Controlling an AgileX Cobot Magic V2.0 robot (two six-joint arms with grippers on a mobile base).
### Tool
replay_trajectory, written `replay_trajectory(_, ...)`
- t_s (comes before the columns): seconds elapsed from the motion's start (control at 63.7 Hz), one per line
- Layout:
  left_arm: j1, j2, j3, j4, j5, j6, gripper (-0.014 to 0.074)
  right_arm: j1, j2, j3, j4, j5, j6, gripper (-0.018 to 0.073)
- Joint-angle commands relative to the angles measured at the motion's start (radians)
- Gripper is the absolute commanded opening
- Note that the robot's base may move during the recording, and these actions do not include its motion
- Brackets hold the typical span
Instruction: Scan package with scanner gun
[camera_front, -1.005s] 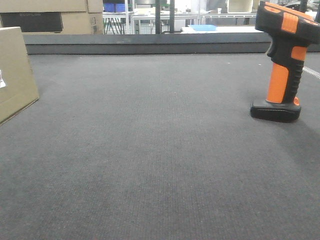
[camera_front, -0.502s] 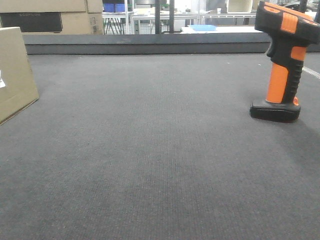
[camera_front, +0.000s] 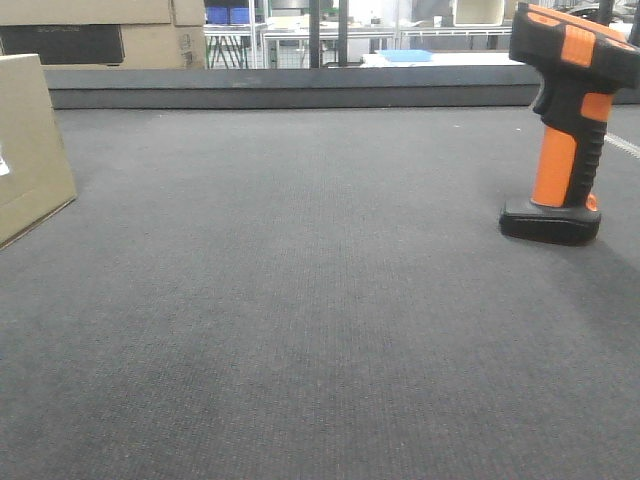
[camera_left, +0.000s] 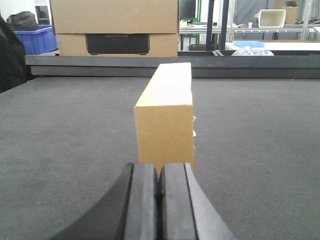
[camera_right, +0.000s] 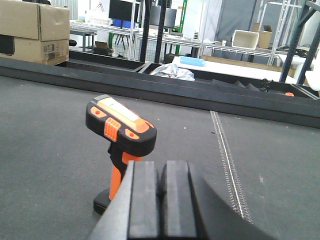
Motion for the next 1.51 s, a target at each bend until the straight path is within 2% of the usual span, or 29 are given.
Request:
replay_trajectory(0.0,-0.008,-0.005,-0.001,-0.007,-0.028,-0.004,-0.0111,-0.004,-0.005,0.003,-0.004,-0.024,-0.001,-0.0153)
replay_trajectory(0.785,-0.008,-0.005,-0.001,-0.007,-0.028,-0.004,-0.0111,-0.004,-0.005,0.014,-0.008,-0.030,0.000,-0.0153)
replay_trajectory(0.848,-0.008,-0.005,-0.001,-0.007,-0.028,-0.004,-0.0111,-0.004,-0.005,0.016,-0.068,-0.043,0.065,-0.0153)
replay_trajectory(0.91,-0.008,-0.005,-0.001,-0.007,-0.028,-0.004,-0.0111,-0.005,-0.005,0.016,-0.174,-0.048,0.205,-0.0153)
replay_trajectory(0.957,-0.008,-0.005,-0.001,-0.007,-0.028,-0.004,-0.0111,-0.014,-0.005,0.016,-0.220,-0.048,0.259,-0.0153)
replay_trajectory(1.177,-0.008,-0.005,-0.001,-0.007,-0.028,-0.004,-0.0111,-0.113,-0.012,0.088,-0.220,-0.062,0.264,-0.0153)
replay_trajectory(1.491,-0.008,-0.005,-0.001,-0.007,-0.028,-0.004,-0.0111,-0.119,-0.123,0.291,-0.220,-0.162,0.267,-0.0153)
